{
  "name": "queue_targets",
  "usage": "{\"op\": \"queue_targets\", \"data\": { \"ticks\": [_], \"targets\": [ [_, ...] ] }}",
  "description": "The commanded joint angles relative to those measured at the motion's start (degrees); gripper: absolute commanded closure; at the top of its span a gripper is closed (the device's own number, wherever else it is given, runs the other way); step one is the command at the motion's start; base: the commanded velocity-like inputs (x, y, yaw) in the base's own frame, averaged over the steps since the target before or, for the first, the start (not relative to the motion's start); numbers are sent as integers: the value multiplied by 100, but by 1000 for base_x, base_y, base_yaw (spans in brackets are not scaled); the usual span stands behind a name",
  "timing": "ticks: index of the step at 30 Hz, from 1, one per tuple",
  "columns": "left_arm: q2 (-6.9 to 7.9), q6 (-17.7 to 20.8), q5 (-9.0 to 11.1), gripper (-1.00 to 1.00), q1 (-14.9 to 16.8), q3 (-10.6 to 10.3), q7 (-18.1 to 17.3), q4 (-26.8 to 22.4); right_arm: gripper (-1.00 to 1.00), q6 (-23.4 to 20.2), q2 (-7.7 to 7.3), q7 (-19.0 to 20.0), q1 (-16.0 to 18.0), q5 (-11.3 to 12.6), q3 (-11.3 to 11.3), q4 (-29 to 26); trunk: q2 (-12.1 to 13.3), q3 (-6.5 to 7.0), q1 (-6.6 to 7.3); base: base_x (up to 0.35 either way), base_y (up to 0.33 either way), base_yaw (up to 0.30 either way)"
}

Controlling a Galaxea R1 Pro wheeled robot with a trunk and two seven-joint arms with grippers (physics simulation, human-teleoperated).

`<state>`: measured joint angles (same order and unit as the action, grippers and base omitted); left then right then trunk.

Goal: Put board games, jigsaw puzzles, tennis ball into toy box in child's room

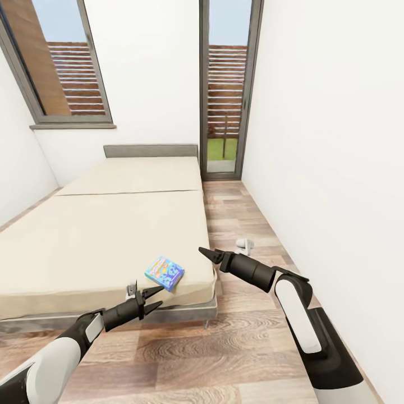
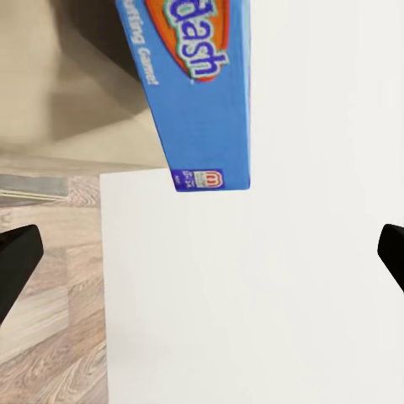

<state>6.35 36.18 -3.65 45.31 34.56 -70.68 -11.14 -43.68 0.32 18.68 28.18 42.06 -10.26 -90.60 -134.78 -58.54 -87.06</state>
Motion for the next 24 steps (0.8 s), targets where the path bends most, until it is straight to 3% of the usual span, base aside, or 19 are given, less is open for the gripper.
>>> {"op": "queue_targets", "data": {
  "ticks": [1, 24],
  "targets": [
    [-2, 56, -39, -100, 4, 41, -24, -2, -100, -27, 3, 16, 3, -4, 7, -2, -2, -5, 1, 23, 3, 0],
    [-31, 56, -39, -100, 4, 50, -16, -2, -100, -27, -28, 20, 3, -5, 7, 2, -2, -5, 1, 44, 0, 0]
  ]
}}
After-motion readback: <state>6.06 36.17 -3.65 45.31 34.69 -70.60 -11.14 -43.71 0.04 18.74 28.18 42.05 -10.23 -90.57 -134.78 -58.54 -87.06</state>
